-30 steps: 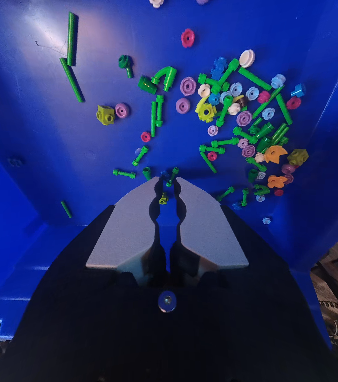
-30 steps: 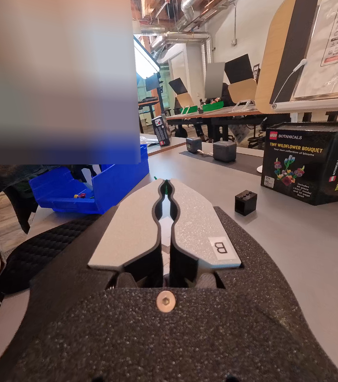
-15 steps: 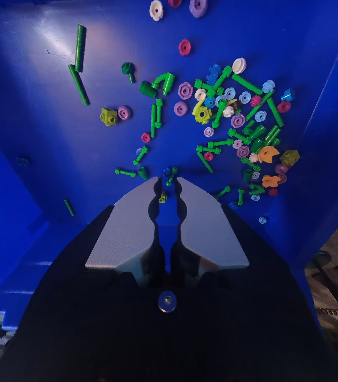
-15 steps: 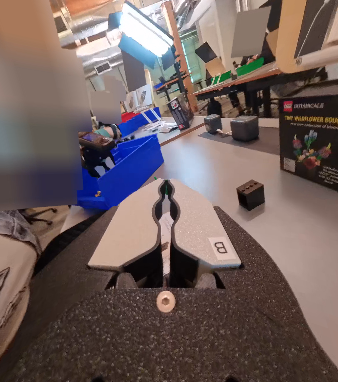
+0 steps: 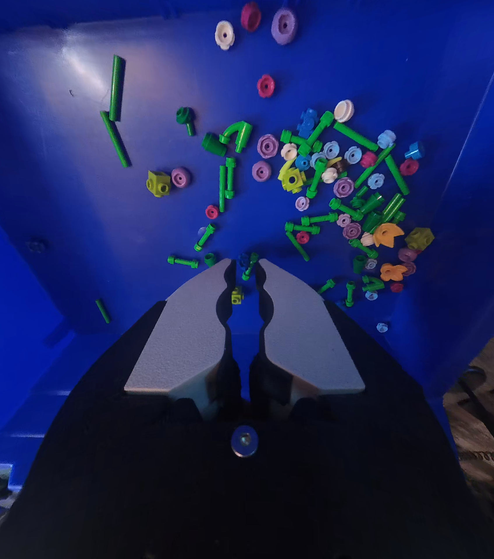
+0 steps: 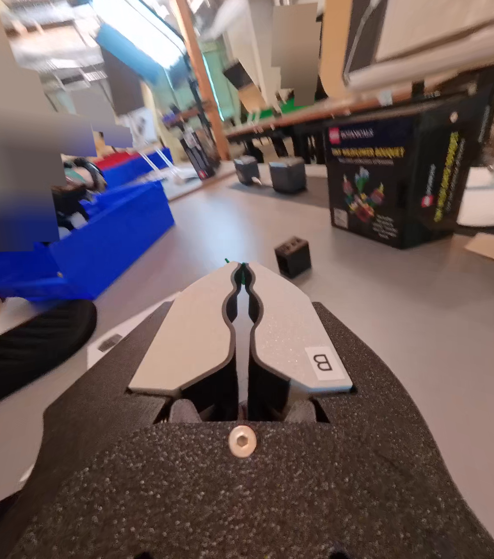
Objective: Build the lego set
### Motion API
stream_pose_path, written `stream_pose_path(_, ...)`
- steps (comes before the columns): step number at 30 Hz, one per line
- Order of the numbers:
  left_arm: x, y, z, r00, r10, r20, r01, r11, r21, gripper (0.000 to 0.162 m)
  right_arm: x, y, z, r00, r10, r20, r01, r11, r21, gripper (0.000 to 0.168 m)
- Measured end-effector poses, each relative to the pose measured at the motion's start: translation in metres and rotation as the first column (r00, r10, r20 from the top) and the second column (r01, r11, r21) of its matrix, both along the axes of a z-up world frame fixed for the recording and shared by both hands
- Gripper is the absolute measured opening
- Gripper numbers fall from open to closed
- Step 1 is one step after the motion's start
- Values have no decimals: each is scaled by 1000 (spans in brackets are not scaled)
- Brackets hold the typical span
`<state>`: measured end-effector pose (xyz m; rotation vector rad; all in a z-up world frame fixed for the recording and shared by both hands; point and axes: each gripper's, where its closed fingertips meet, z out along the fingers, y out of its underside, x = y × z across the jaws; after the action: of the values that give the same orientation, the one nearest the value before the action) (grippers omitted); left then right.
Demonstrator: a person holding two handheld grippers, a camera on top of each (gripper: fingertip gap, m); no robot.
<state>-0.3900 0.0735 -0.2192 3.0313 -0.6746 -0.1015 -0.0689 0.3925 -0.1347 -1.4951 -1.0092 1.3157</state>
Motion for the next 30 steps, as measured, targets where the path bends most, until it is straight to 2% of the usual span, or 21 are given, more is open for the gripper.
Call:
stream_pose_path(6,4,1,2,1000,-12,2,12,1000,16,14,-2,10,-19,993,-34,116,38,999,-28,0)
stream_pose_path(17,2,-4,10,1000,-8,-12,8,999,39,14,1,7,-14,998,-20,54,20,1000,8,0)
stream_pose_path(26,-11,5,45,999,32,-8,-29,970,239,15,1,4,-13,999,-9,38,9,1000,-3,0)
stream_pose_path(30,-8,-7,43,1000,29,2,-29,981,189,15,1,4,-12,999,-7,32,8,1000,-10,0)
